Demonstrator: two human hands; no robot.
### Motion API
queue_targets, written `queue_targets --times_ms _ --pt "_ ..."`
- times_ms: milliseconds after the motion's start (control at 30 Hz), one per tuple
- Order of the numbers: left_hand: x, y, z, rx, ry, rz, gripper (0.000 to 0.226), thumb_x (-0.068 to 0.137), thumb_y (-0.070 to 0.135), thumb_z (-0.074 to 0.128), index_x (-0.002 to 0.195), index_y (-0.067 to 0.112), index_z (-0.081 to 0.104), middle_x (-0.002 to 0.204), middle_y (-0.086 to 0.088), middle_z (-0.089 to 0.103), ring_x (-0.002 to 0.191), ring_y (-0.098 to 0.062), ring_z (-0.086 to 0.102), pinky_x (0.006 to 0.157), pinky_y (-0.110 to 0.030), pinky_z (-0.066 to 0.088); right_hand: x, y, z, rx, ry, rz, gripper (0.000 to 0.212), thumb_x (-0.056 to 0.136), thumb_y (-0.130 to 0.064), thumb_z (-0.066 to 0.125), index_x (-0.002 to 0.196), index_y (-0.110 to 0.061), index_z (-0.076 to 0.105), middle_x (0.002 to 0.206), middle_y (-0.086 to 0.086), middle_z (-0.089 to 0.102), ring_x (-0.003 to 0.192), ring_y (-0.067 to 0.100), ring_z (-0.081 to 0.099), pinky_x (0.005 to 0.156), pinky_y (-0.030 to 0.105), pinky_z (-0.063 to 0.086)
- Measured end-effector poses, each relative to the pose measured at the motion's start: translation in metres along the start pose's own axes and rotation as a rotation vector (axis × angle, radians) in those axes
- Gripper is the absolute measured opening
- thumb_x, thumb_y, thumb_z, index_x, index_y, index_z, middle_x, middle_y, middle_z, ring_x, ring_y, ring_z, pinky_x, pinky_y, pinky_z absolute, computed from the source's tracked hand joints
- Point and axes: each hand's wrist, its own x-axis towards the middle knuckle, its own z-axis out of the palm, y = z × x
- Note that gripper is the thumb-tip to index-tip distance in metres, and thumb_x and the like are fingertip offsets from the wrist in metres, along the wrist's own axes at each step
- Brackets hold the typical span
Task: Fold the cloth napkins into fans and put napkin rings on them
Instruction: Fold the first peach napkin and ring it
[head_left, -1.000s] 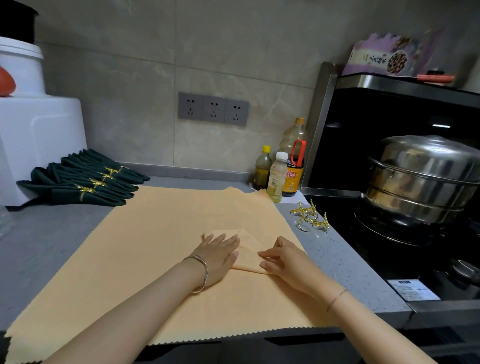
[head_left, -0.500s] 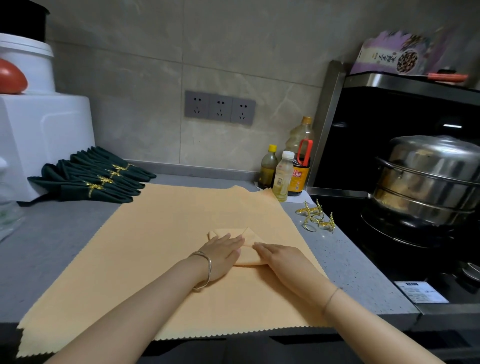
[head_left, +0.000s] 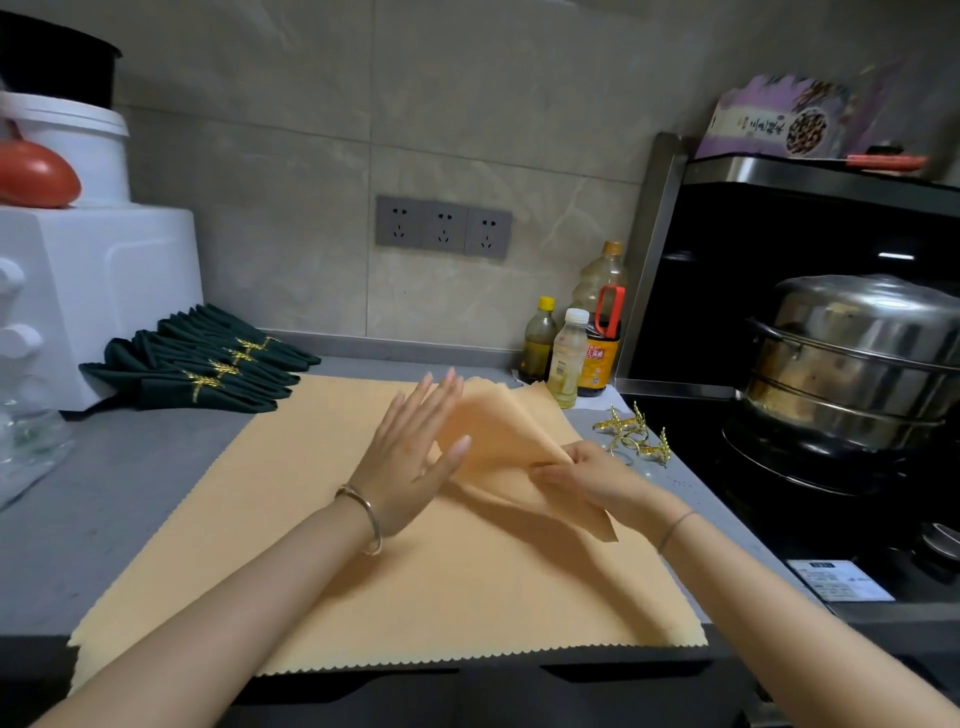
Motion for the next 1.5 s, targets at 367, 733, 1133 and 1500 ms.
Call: queue_targets --times_ms 367,733,1133,1500 --pt "-0.041 -0.008 0.001 0.323 -0.56 0.065 0.1 0.066 0.086 0.008 0.151 0.033 0.001 0.156 0.019 -0.005 0.143 0.0 -0.013 0.114 -0.026 -0.017 0.017 0.006 0.024 0.271 -0.632 0.448 0.018 0.087 -0.017 0.063 0.102 -0.007 0.063 0.081 0.004 0.069 0.069 0.015 0.066 0.062 0.023 0.052" --pt "-0.046 -0.004 0.02 0.265 -0.719 -0.093 0.078 0.089 0.071 0.028 0.152 0.034 0.003 0.158 0.017 -0.004 0.146 -0.005 -0.006 0.119 -0.032 -0.007 0.013 0.009 0.007 0.039 -0.582 0.246 0.022 0.093 -0.031 0.058 0.102 -0.012 0.065 0.091 0.003 0.066 0.079 0.013 0.059 0.07 0.02 0.046" --pt "-0.041 0.001 0.018 0.385 -0.746 -0.043 0.081 0.088 0.072 0.03 0.152 0.031 0.002 0.159 0.013 -0.003 0.147 -0.01 -0.003 0.119 -0.036 -0.009 -0.046 0.045 0.034 -0.935 0.136 -0.902 0.015 0.082 -0.032 0.057 0.092 -0.029 0.068 0.08 -0.015 0.062 0.065 0.009 0.055 0.052 0.018 0.038" --pt "-0.039 -0.014 0.008 0.114 -0.497 -0.008 0.039 0.084 0.055 0.059 0.121 0.04 0.061 0.129 0.021 0.058 0.122 -0.001 0.049 0.106 -0.022 0.034 -0.041 0.047 0.039 -0.687 0.181 -0.585 0.02 0.09 -0.037 0.054 0.094 -0.029 0.071 0.079 -0.013 0.066 0.071 0.008 0.057 0.056 0.013 0.035"
